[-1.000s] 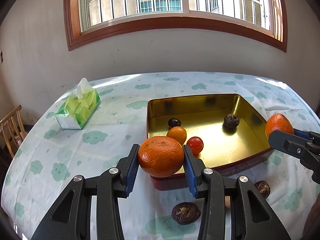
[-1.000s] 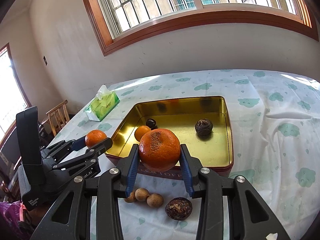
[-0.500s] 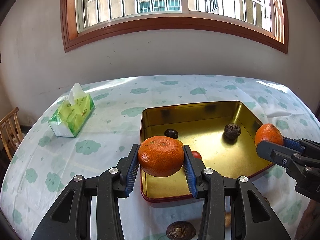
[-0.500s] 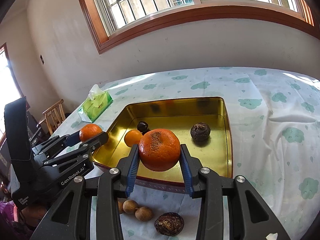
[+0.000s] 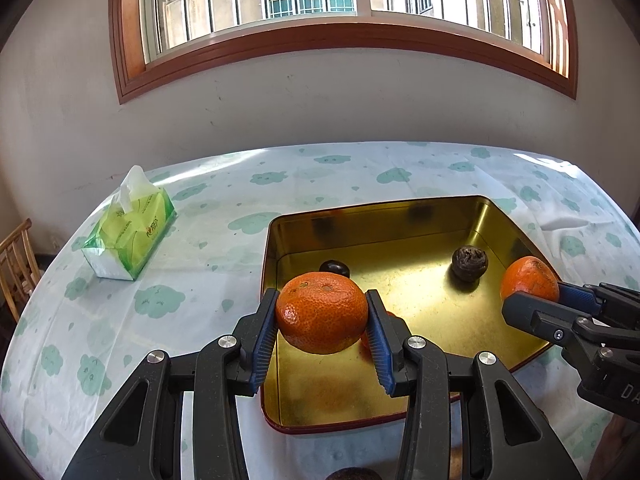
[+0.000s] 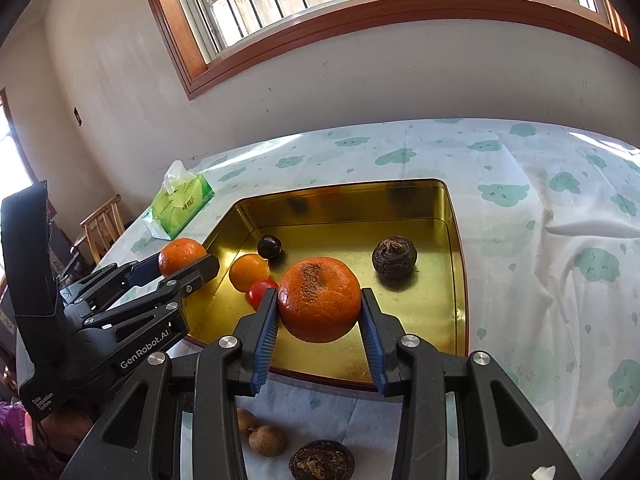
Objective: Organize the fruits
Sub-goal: 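Lower both mandarins over the tin interior beside the tomato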
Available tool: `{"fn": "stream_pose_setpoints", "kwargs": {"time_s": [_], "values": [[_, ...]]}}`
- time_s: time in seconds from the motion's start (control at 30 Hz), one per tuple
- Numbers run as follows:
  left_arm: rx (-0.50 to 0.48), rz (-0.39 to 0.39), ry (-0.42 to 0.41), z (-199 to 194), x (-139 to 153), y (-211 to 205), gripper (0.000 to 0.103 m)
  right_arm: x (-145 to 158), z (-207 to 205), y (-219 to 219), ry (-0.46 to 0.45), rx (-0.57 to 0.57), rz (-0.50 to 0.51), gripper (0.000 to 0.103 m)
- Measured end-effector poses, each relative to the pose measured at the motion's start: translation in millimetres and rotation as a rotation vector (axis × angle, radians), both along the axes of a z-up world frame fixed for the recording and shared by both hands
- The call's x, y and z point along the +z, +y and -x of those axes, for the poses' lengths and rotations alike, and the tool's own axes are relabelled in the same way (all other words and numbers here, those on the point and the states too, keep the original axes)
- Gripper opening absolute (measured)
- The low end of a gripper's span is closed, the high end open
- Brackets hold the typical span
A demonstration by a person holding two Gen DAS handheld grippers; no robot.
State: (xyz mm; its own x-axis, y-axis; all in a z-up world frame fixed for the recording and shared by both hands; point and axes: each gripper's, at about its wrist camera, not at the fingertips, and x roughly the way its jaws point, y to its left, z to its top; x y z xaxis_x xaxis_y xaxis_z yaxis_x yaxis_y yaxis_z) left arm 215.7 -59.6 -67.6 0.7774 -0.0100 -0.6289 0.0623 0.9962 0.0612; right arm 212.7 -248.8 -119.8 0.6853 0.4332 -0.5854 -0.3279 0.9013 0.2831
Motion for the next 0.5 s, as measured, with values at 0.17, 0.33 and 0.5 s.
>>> {"fn": "stream_pose_setpoints", "kwargs": {"time_s": [0.17,0.33,0.5], "values": [[-0.007,-0.003,0.003,-6,-3,-3,0.043,-2,-4,0,0.006,0.001,-0.001,0.036],[-0.010,0.003,0.005,-12,-4,-4,0.043,-3,-5,1,0.008,0.001,-0.001,0.037],[-0.014,0.017,0.008,-17,-4,-4,0.043,-5,-11,0,0.015,-0.005,-0.003,0.037]]}}
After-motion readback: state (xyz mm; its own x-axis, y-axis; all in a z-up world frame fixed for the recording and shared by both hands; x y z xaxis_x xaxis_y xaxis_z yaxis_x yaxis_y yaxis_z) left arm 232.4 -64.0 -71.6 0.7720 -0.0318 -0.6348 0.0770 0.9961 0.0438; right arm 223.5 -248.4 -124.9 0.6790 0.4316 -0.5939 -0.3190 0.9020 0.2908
